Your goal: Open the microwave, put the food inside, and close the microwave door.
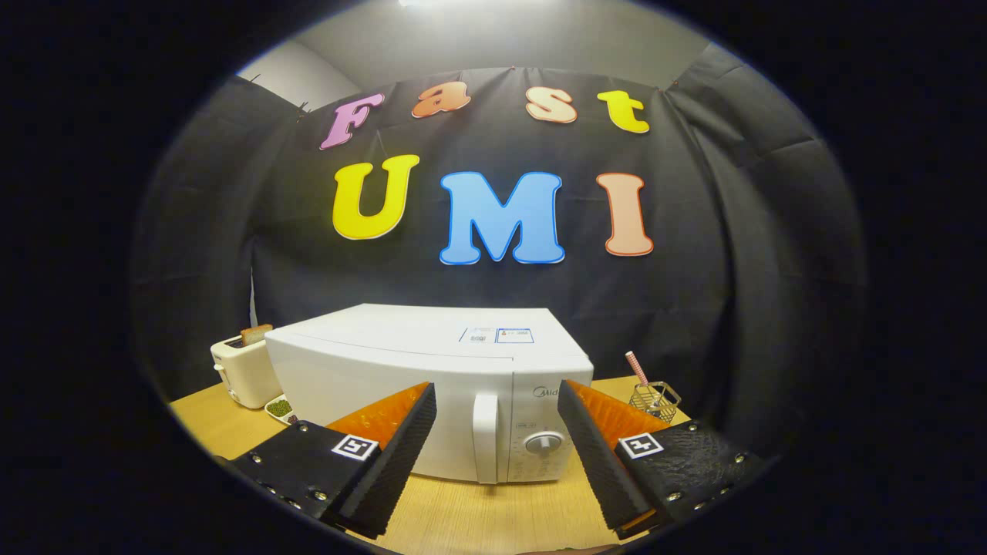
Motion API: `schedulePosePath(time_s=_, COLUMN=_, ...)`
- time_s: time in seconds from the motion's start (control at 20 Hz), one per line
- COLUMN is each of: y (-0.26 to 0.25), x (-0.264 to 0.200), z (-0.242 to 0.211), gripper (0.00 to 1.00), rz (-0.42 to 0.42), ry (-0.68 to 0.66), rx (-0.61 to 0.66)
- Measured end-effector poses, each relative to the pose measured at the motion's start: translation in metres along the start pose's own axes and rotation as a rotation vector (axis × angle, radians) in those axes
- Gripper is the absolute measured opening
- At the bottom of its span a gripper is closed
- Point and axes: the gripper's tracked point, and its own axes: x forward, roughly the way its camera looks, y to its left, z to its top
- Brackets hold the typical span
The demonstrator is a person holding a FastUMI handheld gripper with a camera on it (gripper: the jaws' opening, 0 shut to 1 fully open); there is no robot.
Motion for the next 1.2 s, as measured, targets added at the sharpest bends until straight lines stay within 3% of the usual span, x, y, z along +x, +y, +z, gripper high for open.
schedulePosePath(time_s=0.2, y=0.005, x=0.022, z=-0.022, gripper=0.98, rz=0.002, ry=0.055, rx=0.041)
schedulePosePath(time_s=0.3, y=-0.004, x=0.032, z=-0.031, gripper=0.95, rz=-0.041, ry=0.072, rx=0.011)
schedulePosePath(time_s=0.55, y=0.002, x=0.048, z=-0.042, gripper=0.92, rz=-0.039, ry=0.094, rx=-0.002)
schedulePosePath(time_s=0.75, y=0.001, x=0.062, z=-0.054, gripper=0.73, rz=-0.055, ry=0.114, rx=-0.007)
schedulePosePath(time_s=0.8, y=0.005, x=0.064, z=-0.056, gripper=0.58, rz=-0.044, ry=0.117, rx=-0.02)
schedulePosePath(time_s=1.0, y=0.006, x=0.065, z=-0.058, gripper=0.29, rz=-0.027, ry=0.115, rx=-0.044)
schedulePosePath(time_s=1.05, y=0.005, x=0.065, z=-0.058, gripper=0.29, rz=-0.03, ry=0.12, rx=-0.011)
schedulePosePath(time_s=1.1, y=0.006, x=0.063, z=-0.06, gripper=0.21, rz=-0.037, ry=0.134, rx=0.016)
schedulePosePath(time_s=1.15, y=0.006, x=0.062, z=-0.062, gripper=0.2, rz=-0.046, ry=0.14, rx=0.027)
schedulePosePath(time_s=1.2, y=0.007, x=0.063, z=-0.061, gripper=0.13, rz=-0.052, ry=0.146, rx=0.036)
